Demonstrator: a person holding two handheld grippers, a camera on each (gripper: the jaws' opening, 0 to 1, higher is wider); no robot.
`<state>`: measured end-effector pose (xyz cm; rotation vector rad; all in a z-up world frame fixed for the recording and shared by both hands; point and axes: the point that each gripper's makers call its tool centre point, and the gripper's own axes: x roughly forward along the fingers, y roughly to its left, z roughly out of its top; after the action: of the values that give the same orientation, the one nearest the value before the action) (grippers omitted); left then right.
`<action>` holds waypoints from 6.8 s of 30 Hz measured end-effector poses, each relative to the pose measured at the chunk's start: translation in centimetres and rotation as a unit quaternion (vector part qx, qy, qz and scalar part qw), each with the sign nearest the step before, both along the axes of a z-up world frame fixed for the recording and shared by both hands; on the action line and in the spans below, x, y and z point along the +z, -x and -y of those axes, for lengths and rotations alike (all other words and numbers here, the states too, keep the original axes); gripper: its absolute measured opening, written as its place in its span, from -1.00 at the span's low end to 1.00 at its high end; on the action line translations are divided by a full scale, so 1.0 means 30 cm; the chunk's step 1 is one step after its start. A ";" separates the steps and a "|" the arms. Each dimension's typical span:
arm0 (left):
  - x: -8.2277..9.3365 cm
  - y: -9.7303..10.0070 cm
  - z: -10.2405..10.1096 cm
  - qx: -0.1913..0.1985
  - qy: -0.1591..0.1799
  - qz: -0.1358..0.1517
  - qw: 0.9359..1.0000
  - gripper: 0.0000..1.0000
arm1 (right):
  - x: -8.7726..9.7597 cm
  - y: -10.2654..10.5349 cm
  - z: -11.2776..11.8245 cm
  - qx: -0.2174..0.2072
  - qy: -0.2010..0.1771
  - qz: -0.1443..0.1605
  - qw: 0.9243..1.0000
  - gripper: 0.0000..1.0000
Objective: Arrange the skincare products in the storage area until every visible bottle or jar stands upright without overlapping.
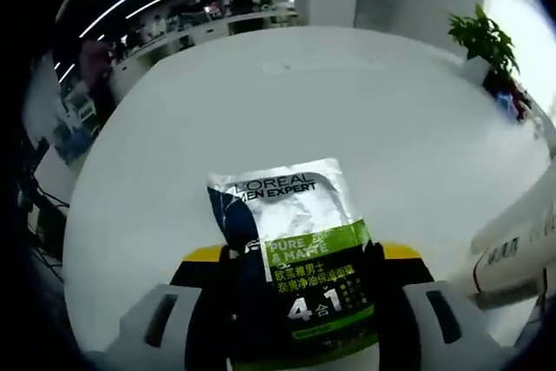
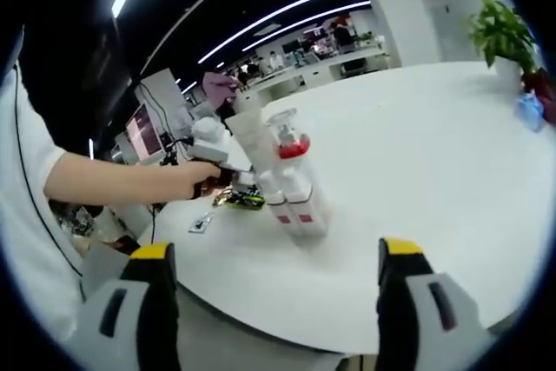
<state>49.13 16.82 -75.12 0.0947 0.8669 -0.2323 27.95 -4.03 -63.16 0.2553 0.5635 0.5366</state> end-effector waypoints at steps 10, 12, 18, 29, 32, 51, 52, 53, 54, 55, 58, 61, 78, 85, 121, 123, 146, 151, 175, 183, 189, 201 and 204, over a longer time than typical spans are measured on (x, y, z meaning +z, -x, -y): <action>0.027 0.015 -0.025 0.004 0.047 0.001 0.999 -0.46 | 0.001 0.001 -0.010 0.004 0.001 0.001 1.000 0.93; 0.034 0.021 -0.041 0.002 0.037 0.003 0.999 -0.50 | 0.002 0.002 -0.014 0.006 0.001 0.001 1.000 0.93; 0.045 0.056 -0.043 0.026 0.089 0.001 0.996 -0.62 | 0.011 0.003 -0.014 0.007 0.002 0.004 1.000 0.93; 0.086 0.150 -0.074 0.029 0.123 0.015 0.992 -0.68 | 0.030 0.012 -0.041 0.017 0.002 0.012 1.000 0.92; 0.109 0.178 -0.075 0.026 0.130 0.023 0.991 -0.68 | 0.036 0.015 -0.053 0.023 0.003 0.015 1.000 0.92; 0.316 0.411 -0.020 -0.027 0.165 0.082 0.982 -0.68 | 0.085 0.045 -0.152 0.064 -0.011 0.032 0.997 0.86; 0.324 0.420 -0.019 -0.030 0.166 0.084 0.982 -0.68 | 0.088 0.043 -0.160 0.069 -0.012 0.033 0.997 0.85; 0.339 0.432 -0.014 -0.036 0.169 0.088 0.981 -0.68 | 0.089 0.043 -0.163 0.070 -0.012 0.033 0.997 0.85; 0.351 0.439 -0.007 -0.043 0.171 0.093 0.980 -0.68 | 0.096 0.041 -0.175 0.076 -0.017 0.035 0.996 0.84; 0.362 0.446 0.001 -0.053 0.172 0.097 0.979 -0.68 | 0.102 0.041 -0.185 0.079 -0.023 0.036 0.996 0.82; 0.408 0.469 0.022 -0.078 0.169 0.110 0.976 -0.68 | 0.118 0.038 -0.219 0.091 -0.034 0.041 0.994 0.76; 0.456 0.487 0.046 -0.097 0.175 0.124 0.972 -0.68 | 0.126 0.039 -0.261 0.108 -0.038 0.044 0.992 0.73; 0.562 0.689 0.198 -0.195 0.218 0.131 0.947 -0.68 | 0.218 -0.045 -0.356 0.086 -0.173 0.038 0.980 0.23; 0.573 0.717 0.211 -0.208 0.217 0.133 0.944 -0.67 | 0.219 -0.055 -0.373 0.064 -0.214 0.023 0.974 -0.06; 0.591 0.779 0.239 -0.255 0.214 0.136 0.933 0.09 | 0.307 -0.024 -0.326 0.061 -0.278 0.037 0.958 -0.98; 0.584 0.782 0.232 -0.253 0.213 0.132 0.934 0.17 | 0.310 -0.025 -0.316 0.060 -0.276 0.039 0.959 -0.98; 0.729 0.826 0.221 -0.296 0.380 0.120 0.868 -0.40 | 0.525 0.114 -0.366 0.198 -0.305 0.085 0.928 -0.98; 0.741 0.876 0.217 -0.294 0.413 0.107 0.855 -0.75 | 0.528 0.099 -0.334 0.177 -0.308 0.089 0.931 -0.98; 0.977 0.846 0.162 -0.238 0.569 0.132 0.776 -1.00 | 0.504 0.124 -0.396 0.178 -0.339 0.070 0.921 -0.73; 0.970 0.802 0.143 -0.214 0.562 0.151 0.785 -0.99 | 0.547 0.121 -0.396 0.168 -0.406 0.065 0.896 -0.98; 0.931 0.805 0.154 -0.197 0.572 0.138 0.784 -0.52 | 0.568 0.119 -0.410 0.154 -0.438 0.063 0.883 -0.98; 0.858 0.852 0.162 -0.176 0.588 0.103 0.783 -0.70 | 0.521 0.064 -0.397 0.109 -0.436 0.045 0.892 -0.98; 0.866 0.850 0.156 -0.172 0.594 0.105 0.779 -0.89 | 0.498 0.053 -0.395 0.098 -0.422 0.041 0.901 -0.97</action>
<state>23.64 12.13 -49.12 -0.9059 0.3420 -1.0620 26.34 7.82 -48.22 1.0040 0.2418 0.9695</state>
